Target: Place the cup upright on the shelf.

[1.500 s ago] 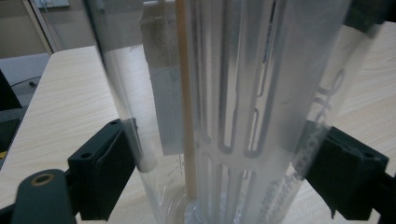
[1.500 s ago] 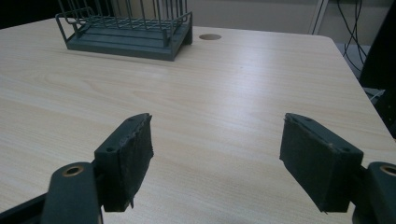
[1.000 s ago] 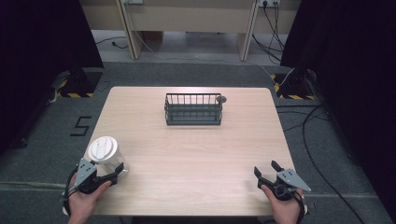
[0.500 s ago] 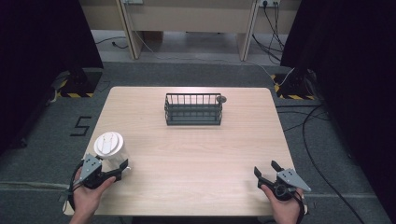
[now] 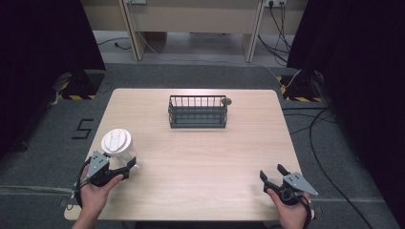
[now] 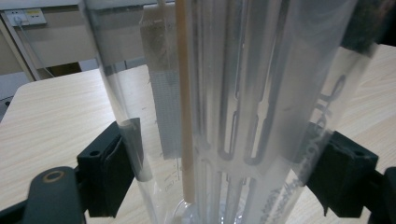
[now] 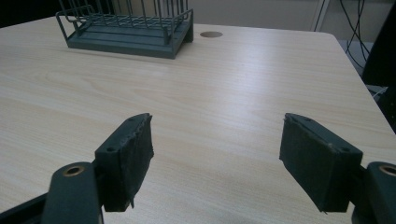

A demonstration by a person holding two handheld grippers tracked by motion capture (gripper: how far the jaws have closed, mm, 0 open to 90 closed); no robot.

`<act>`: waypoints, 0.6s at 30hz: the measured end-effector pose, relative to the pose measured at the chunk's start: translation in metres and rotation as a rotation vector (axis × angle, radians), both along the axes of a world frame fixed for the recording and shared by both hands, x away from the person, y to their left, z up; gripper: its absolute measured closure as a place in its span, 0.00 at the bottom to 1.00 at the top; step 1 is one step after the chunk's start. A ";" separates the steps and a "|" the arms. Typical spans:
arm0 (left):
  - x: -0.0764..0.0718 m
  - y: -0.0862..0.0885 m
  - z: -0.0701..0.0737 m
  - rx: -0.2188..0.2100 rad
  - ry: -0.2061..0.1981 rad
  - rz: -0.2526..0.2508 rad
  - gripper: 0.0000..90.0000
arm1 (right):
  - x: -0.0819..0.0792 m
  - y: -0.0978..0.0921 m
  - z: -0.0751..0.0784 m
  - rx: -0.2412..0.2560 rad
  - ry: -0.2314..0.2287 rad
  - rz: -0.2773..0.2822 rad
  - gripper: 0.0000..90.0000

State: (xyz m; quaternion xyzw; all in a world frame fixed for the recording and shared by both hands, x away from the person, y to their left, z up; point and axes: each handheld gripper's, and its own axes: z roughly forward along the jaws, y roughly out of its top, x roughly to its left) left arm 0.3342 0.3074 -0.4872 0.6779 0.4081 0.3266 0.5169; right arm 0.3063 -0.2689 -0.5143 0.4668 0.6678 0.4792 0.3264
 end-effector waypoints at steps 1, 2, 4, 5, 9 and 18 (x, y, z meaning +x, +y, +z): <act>0.001 -0.001 0.001 0.000 0.000 -0.001 0.20 | 0.000 0.000 0.000 0.003 0.002 0.000 0.29; 0.001 -0.001 0.001 -0.001 -0.002 -0.002 0.20 | 0.000 0.000 0.000 0.005 0.002 0.001 0.29; 0.003 -0.002 0.002 -0.003 -0.004 -0.003 0.20 | 0.000 0.000 0.000 -0.005 -0.004 0.003 0.29; 0.004 -0.002 0.003 -0.003 -0.003 -0.004 0.20 | 0.000 0.000 0.000 -0.005 -0.003 0.003 0.29; 0.007 -0.003 0.004 -0.004 -0.003 -0.007 0.20 | 0.000 0.000 0.000 -0.002 0.000 0.006 0.29; 0.015 -0.011 0.009 -0.001 -0.008 -0.021 0.20 | 0.000 0.000 0.000 -0.005 -0.001 0.006 0.29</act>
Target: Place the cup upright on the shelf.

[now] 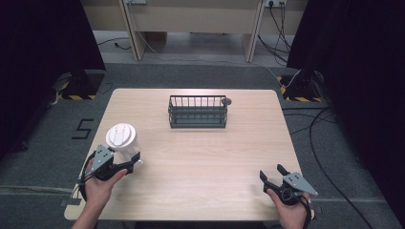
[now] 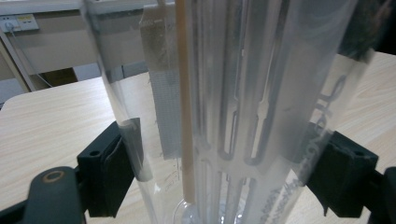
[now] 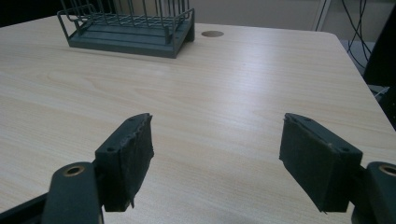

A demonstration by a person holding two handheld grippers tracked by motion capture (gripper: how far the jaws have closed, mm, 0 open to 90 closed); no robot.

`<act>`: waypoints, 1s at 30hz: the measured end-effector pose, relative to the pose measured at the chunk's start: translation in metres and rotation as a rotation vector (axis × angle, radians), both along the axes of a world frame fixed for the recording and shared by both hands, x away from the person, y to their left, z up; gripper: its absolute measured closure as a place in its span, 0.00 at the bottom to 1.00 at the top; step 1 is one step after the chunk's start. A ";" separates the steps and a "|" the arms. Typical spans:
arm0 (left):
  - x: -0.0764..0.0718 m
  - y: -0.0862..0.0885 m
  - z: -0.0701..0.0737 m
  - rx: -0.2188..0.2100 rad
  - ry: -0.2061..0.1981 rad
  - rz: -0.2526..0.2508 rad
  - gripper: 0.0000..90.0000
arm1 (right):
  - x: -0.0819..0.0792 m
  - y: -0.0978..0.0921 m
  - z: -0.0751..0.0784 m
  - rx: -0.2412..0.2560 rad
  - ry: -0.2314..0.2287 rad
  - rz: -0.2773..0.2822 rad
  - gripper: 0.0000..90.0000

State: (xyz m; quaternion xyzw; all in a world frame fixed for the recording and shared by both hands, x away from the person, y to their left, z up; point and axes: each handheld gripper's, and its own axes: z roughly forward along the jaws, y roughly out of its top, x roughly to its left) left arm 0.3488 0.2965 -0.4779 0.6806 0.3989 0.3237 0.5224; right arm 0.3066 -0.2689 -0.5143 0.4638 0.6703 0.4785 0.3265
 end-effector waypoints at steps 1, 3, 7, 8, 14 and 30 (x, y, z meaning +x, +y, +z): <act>0.001 -0.001 0.001 -0.001 -0.001 0.000 0.20 | 0.000 0.000 0.000 0.000 0.000 0.000 0.29; 0.003 -0.003 0.002 0.000 -0.003 -0.005 0.20 | 0.000 0.000 0.000 0.004 0.002 0.001 0.29; 0.007 -0.007 0.003 0.000 -0.003 -0.014 0.20 | 0.000 0.000 0.000 0.004 0.003 0.002 0.29; 0.008 -0.008 0.003 0.000 -0.003 -0.016 0.20 | 0.000 0.000 0.000 0.000 0.000 0.002 0.29; 0.014 -0.015 0.007 -0.006 -0.006 -0.026 0.20 | 0.000 0.000 0.000 0.001 0.002 0.001 0.29; 0.040 -0.036 0.026 -0.017 -0.035 -0.062 0.20 | 0.000 0.000 0.000 0.003 0.004 0.008 0.29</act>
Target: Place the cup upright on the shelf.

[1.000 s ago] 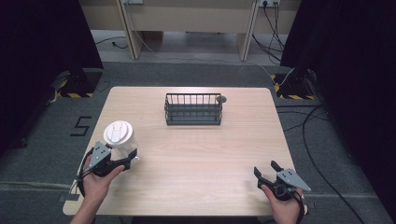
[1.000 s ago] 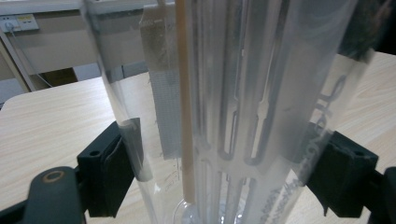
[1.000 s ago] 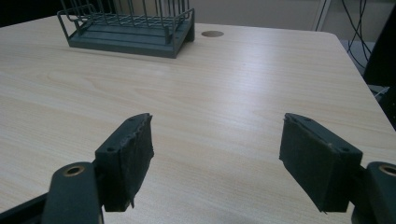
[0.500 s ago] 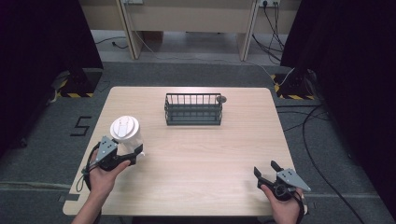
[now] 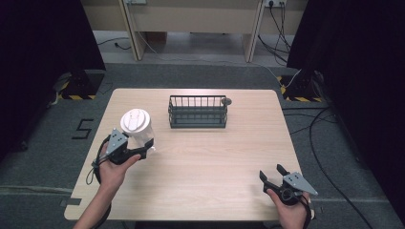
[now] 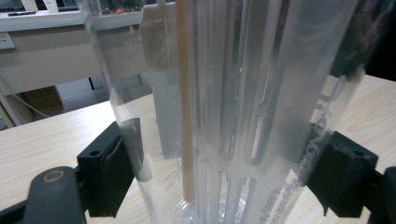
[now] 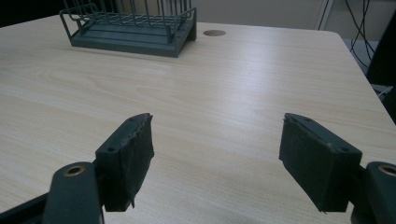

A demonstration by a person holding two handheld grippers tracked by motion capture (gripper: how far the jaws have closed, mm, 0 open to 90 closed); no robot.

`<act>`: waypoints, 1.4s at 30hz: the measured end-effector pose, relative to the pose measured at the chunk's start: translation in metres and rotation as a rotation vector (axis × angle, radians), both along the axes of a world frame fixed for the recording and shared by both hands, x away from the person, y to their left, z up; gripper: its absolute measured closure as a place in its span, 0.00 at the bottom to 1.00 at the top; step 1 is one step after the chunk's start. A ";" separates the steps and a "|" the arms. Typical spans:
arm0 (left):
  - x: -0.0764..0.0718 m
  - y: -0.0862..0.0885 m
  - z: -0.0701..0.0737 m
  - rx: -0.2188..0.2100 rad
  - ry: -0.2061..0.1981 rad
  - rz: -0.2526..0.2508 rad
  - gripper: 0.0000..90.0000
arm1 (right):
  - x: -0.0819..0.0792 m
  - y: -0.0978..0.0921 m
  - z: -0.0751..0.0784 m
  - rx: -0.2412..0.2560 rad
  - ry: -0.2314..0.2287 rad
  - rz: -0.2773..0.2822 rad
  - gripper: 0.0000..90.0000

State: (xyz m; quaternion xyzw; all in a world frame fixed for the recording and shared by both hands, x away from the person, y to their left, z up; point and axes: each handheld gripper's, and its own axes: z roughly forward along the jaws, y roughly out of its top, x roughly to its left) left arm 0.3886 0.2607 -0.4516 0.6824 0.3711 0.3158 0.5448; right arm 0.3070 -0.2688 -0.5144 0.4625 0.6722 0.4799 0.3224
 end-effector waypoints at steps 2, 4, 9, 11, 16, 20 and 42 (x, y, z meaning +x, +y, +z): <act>0.003 -0.001 0.002 -0.003 -0.002 -0.003 0.20 | 0.000 0.000 0.000 0.003 0.003 0.000 0.29; 0.004 -0.002 0.004 -0.002 -0.005 -0.004 0.20 | 0.000 0.000 0.000 0.003 0.004 0.001 0.29; 0.012 -0.005 0.011 -0.002 -0.013 -0.014 0.20 | 0.000 0.000 0.000 0.001 0.003 0.001 0.29; 0.015 -0.007 0.014 0.001 -0.016 -0.018 0.20 | 0.000 0.000 0.000 -0.002 0.002 0.001 0.29; 0.021 -0.012 0.018 0.002 -0.023 -0.026 0.20 | 0.001 0.001 0.000 0.007 0.011 -0.001 0.29; 0.026 -0.016 0.020 0.004 -0.023 -0.031 0.20 | 0.001 0.001 0.000 0.006 0.009 -0.002 0.29; 0.047 -0.041 0.031 0.007 -0.035 -0.063 0.20 | 0.000 0.000 0.000 0.009 0.006 0.000 0.29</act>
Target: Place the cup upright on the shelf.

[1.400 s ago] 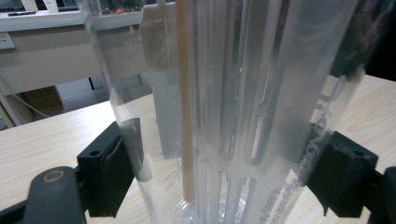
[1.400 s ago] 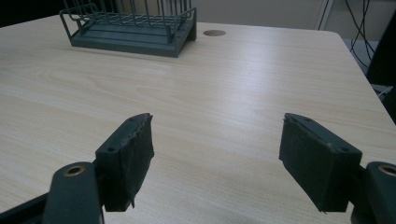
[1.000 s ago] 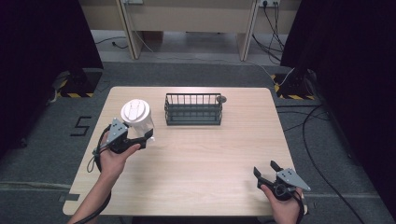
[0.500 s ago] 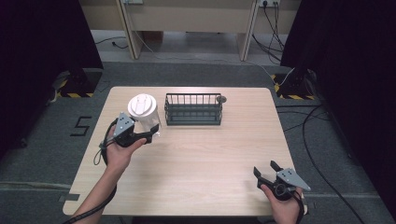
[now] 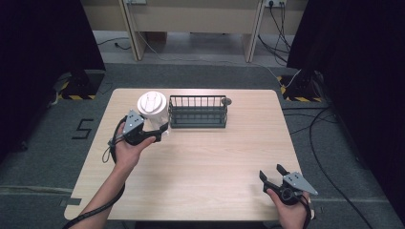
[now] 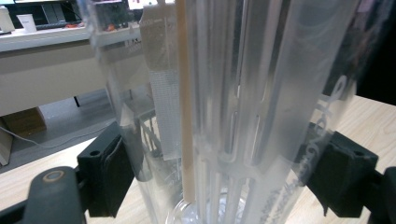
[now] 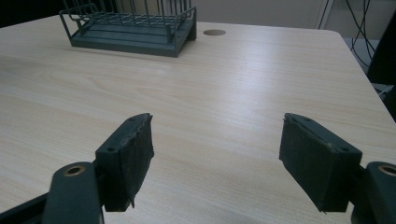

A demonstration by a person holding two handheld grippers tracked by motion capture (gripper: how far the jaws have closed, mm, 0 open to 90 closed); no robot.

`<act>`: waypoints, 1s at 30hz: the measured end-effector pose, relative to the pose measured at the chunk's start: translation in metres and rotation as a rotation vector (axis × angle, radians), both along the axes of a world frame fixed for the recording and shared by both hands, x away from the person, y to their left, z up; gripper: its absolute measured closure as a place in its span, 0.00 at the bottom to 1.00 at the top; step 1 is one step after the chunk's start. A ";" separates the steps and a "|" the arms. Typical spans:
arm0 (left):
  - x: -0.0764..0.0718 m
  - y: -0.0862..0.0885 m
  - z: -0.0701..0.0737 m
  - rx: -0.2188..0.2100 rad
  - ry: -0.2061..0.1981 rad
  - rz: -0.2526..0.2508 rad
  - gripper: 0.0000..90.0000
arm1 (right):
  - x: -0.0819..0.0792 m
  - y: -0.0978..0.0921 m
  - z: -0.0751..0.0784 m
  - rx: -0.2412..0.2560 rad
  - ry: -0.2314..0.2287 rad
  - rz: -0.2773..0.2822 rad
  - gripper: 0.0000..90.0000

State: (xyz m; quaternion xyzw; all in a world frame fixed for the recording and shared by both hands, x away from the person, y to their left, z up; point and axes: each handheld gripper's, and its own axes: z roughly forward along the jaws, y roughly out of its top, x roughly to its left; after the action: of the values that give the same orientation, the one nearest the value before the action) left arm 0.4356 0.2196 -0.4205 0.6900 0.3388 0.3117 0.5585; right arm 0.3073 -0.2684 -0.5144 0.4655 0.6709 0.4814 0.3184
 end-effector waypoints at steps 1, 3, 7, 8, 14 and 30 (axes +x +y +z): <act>0.002 -0.002 0.001 -0.002 0.000 0.000 0.20 | 0.000 0.000 0.000 0.000 0.000 0.000 0.29; 0.005 -0.004 0.001 -0.002 0.001 -0.001 0.20 | 0.000 0.000 0.000 0.001 0.001 0.000 0.29; 0.009 -0.008 0.001 0.002 0.002 -0.004 0.20 | 0.000 0.000 0.000 0.003 0.001 0.000 0.29; 0.010 -0.009 0.002 0.001 0.003 -0.005 0.20 | 0.000 0.000 0.000 0.004 0.001 -0.001 0.29; 0.014 -0.014 0.003 0.000 0.000 -0.006 0.20 | 0.000 0.000 0.000 0.003 0.001 0.000 0.29; 0.028 -0.030 0.016 0.001 -0.019 -0.016 0.20 | 0.000 -0.001 0.000 0.005 0.002 0.000 0.29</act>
State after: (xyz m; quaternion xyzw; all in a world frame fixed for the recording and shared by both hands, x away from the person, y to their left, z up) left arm 0.4637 0.1901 -0.4050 0.6900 0.3277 0.3142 0.5637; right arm 0.3075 -0.2689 -0.5144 0.4666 0.6701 0.4827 0.3165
